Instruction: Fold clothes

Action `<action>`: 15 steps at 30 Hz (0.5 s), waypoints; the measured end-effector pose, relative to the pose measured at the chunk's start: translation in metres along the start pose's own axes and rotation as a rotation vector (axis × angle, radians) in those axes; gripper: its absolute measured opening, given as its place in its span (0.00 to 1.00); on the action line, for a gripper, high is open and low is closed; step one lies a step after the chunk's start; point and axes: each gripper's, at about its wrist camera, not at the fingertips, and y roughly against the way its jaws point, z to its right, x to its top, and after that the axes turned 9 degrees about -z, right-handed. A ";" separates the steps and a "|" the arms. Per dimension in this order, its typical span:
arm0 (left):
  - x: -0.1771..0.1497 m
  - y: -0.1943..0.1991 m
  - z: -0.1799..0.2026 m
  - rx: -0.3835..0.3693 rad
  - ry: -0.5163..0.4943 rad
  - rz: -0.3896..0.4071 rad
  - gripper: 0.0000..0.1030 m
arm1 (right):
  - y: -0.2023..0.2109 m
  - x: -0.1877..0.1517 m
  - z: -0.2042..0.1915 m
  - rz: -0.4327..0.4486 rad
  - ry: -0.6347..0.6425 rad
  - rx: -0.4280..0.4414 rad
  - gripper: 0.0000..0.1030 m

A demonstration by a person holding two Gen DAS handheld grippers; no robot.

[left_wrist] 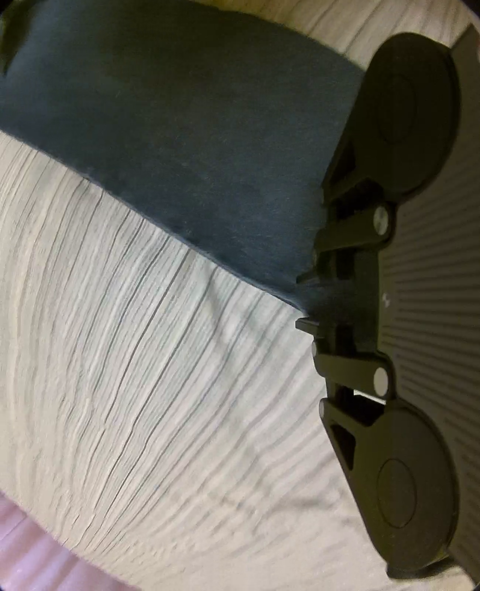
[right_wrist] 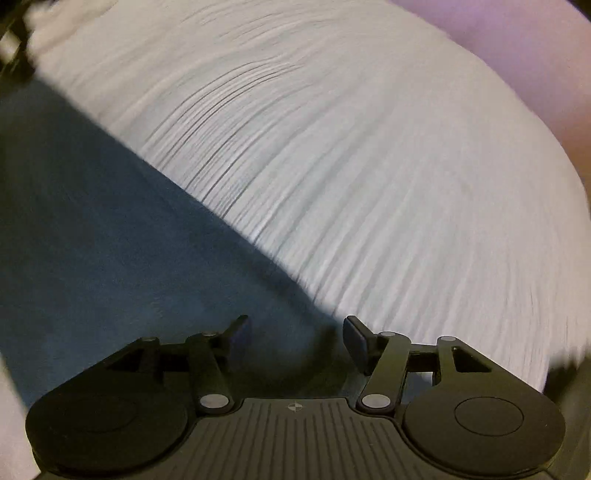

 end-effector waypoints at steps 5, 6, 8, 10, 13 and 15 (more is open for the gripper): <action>0.009 0.040 0.067 0.021 -0.104 0.121 0.33 | 0.061 -0.107 -0.027 0.102 -0.466 -0.041 0.57; 0.014 0.046 0.088 0.013 -0.154 0.154 0.35 | 0.071 -0.129 -0.034 0.113 -0.579 -0.038 0.57; 0.027 0.057 0.133 0.000 -0.267 0.222 0.43 | 0.076 -0.165 -0.051 0.097 -0.735 0.018 0.58; 0.040 0.062 0.173 -0.006 -0.366 0.291 0.46 | 0.073 -0.192 -0.071 0.071 -0.820 0.077 0.58; 0.064 0.064 0.231 -0.009 -0.510 0.358 0.46 | 0.056 -0.196 -0.091 0.073 -0.758 0.059 0.58; 0.079 0.065 0.268 -0.007 -0.609 0.400 0.52 | 0.044 -0.198 -0.104 0.075 -0.711 0.043 0.58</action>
